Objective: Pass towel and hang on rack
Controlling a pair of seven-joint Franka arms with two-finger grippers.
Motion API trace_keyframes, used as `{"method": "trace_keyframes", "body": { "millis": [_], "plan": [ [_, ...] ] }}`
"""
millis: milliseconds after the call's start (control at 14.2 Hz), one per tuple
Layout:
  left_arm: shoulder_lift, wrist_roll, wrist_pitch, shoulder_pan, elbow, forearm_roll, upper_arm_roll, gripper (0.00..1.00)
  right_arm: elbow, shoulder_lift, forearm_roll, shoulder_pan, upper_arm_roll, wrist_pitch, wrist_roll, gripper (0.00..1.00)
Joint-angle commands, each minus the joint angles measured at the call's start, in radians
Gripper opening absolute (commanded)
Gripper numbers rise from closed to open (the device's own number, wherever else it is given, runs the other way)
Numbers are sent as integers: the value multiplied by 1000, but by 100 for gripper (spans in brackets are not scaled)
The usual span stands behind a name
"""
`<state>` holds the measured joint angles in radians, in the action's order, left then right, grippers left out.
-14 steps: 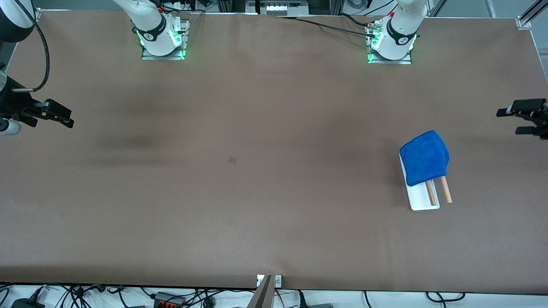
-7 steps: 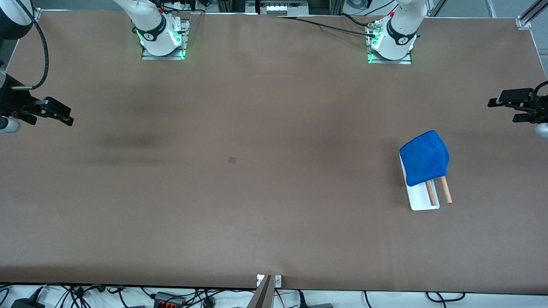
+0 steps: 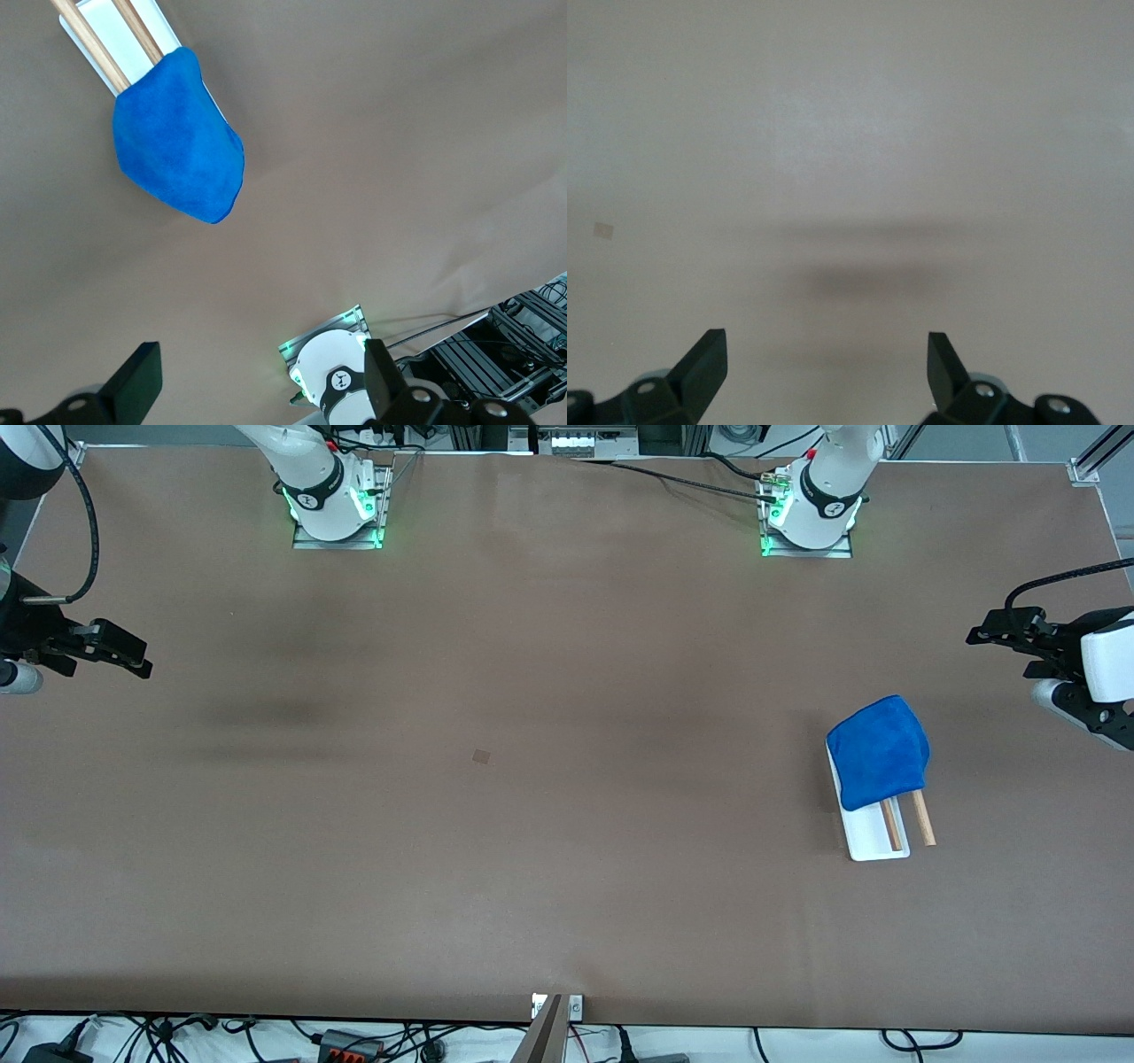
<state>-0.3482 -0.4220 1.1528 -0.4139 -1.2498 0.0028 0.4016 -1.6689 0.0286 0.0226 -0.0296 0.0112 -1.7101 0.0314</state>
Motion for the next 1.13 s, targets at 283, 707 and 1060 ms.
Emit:
{"method": "trace_keyframes", "body": {
  "millis": [283, 707, 1060],
  "plan": [
    [223, 361, 124, 79, -185, 97, -33, 100, -17, -16, 7, -4, -8, -5, -2, 100],
    [397, 625, 358, 83, -416, 97, -40, 100, -14, -15, 3, -6, -8, -9, -2, 100],
    [425, 606, 363, 96, -459, -25, -46, 100, -17, -15, 3, -6, -8, -11, -2, 100]
  ]
}}
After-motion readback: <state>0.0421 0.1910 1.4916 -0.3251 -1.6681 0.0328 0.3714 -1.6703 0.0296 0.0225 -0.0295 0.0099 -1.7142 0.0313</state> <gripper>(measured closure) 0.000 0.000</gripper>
